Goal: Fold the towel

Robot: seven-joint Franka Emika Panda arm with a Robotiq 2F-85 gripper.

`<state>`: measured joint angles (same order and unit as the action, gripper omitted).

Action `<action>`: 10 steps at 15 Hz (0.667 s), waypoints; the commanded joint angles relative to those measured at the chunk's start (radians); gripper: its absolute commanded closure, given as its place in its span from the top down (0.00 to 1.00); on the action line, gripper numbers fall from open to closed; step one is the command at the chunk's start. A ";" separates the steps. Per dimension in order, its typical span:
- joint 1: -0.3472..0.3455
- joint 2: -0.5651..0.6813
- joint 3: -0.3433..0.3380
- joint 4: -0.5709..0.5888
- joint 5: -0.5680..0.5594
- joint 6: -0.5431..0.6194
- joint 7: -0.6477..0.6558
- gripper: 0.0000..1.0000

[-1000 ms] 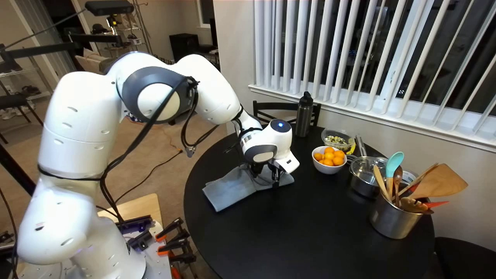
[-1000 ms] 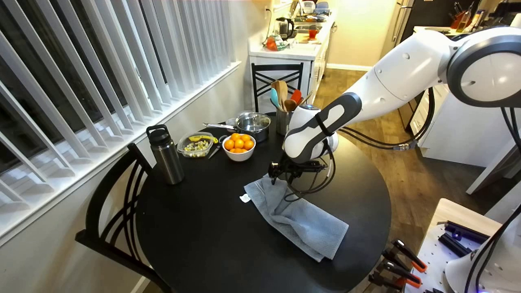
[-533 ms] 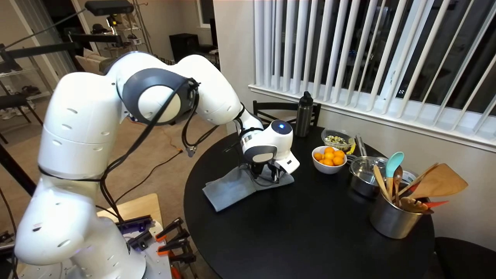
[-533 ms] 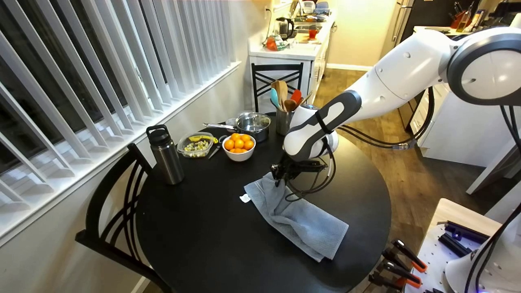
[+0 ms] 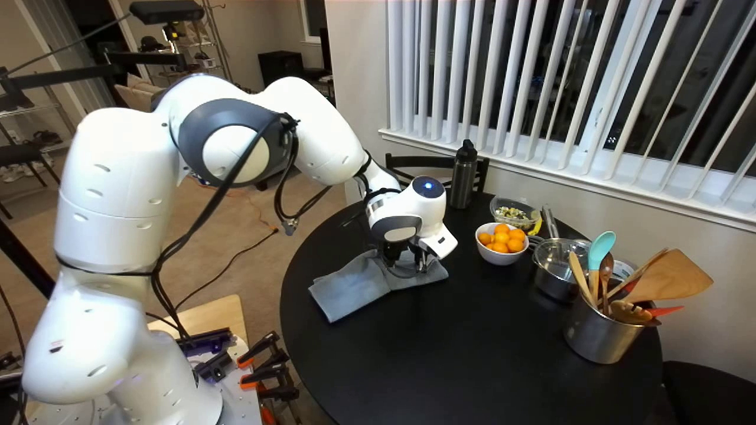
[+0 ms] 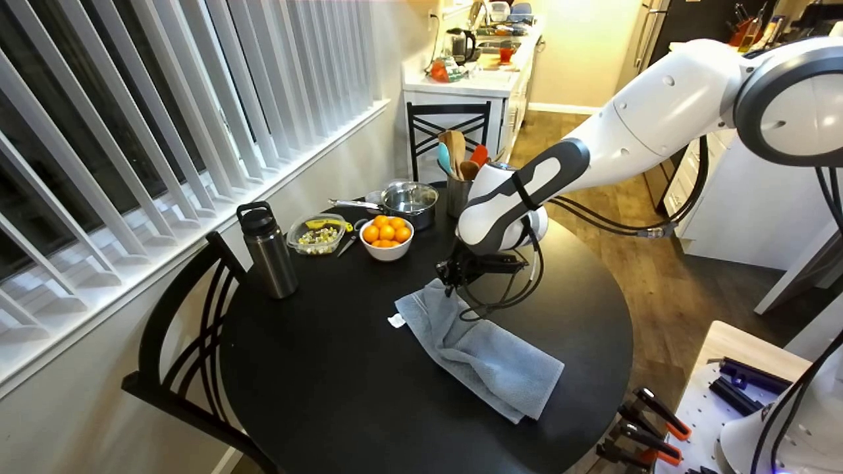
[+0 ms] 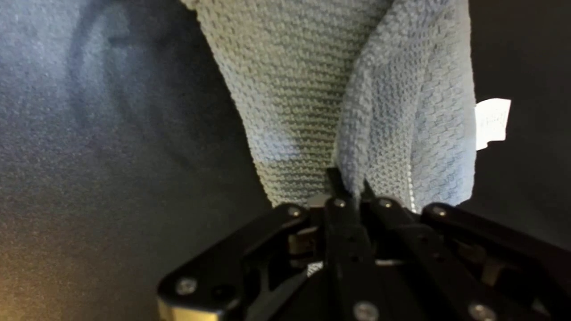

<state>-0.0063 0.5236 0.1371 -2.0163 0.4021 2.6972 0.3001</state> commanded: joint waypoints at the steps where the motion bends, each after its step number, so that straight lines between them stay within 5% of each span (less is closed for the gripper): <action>1: 0.025 -0.040 -0.008 -0.006 -0.004 -0.025 -0.012 0.03; 10: 0.120 0.040 -0.015 0.162 -0.044 -0.057 0.016 0.05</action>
<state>0.0901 0.5343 0.1292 -1.9085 0.3819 2.6690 0.3022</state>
